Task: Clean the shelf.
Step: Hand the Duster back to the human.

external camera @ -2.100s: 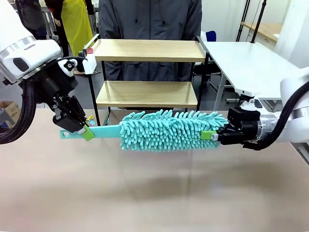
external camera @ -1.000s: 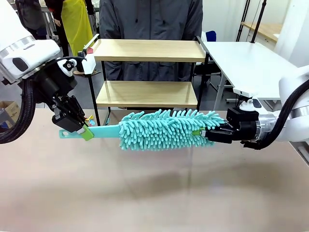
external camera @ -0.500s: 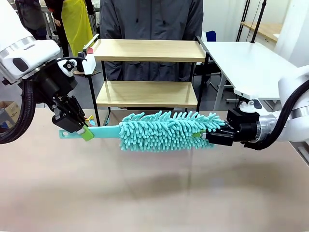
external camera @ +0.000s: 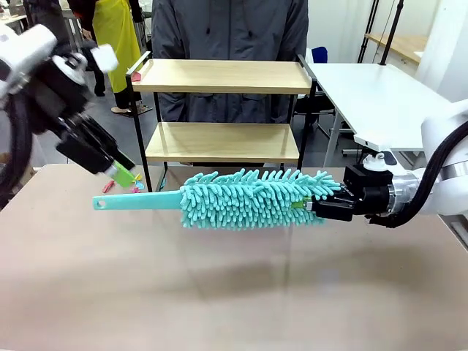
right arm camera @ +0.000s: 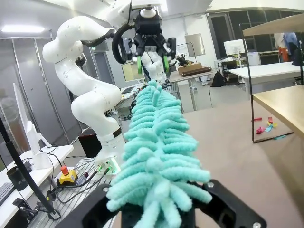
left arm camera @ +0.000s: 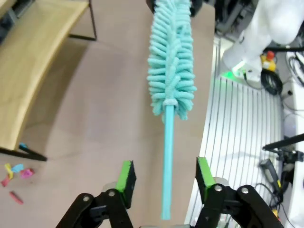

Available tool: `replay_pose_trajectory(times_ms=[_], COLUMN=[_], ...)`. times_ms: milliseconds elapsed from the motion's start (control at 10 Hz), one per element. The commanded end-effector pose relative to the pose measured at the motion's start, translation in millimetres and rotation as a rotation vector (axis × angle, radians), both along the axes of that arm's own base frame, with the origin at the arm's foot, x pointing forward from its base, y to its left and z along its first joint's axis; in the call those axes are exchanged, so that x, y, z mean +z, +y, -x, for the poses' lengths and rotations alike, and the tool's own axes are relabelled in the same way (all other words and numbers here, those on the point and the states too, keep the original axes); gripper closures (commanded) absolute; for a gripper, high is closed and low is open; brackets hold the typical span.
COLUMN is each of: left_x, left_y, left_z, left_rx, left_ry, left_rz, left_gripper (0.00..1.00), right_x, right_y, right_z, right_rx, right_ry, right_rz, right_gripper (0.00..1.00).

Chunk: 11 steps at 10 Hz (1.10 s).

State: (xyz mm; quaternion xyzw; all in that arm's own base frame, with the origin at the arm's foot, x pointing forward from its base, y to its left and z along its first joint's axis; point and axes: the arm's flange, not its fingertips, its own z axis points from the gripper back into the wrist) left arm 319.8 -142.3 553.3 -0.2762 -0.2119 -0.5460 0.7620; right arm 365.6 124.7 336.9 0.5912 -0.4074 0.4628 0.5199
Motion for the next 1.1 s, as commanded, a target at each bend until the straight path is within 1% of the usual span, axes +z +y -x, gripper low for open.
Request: replay_pose_trajectory(times_ms=[0,200,400,500,600,700,800,1000], left_x=[4,7,1,-1,3,10,10,10], left_y=[45,109,158,174,180,172,172,172], left_z=[-3,2,6,12,16,6,6,6], left_rx=[0.057,0.176,0.214,0.199,0.151,0.245,0.245,0.245], left_ry=[-0.043,-0.118,-0.172,-0.191,-0.22,-0.161,-0.161,-0.161], left_rz=[0.123,0.214,0.214,0.227,0.254,0.214,0.214,0.214], left_gripper=[0.0,0.0,0.0,0.0,0.0,0.0,0.0,0.0], right_x=[3,3,3,3,3,3,-1,54], right_y=[1,1,1,1,1,1,0,-4], right_z=[-1,-1,-1,-1,-1,-1,0,4], right_rx=[-0.008,-0.008,-0.008,-0.008,-0.008,-0.008,-0.001,-0.08], right_ry=[0.005,0.005,0.005,0.005,0.005,0.005,0.002,-0.076], right_rz=[-0.004,-0.004,-0.004,-0.004,-0.004,-0.004,0.0,-0.082], right_gripper=[1.0,1.0,1.0,1.0,1.0,1.0,0.83,0.83])
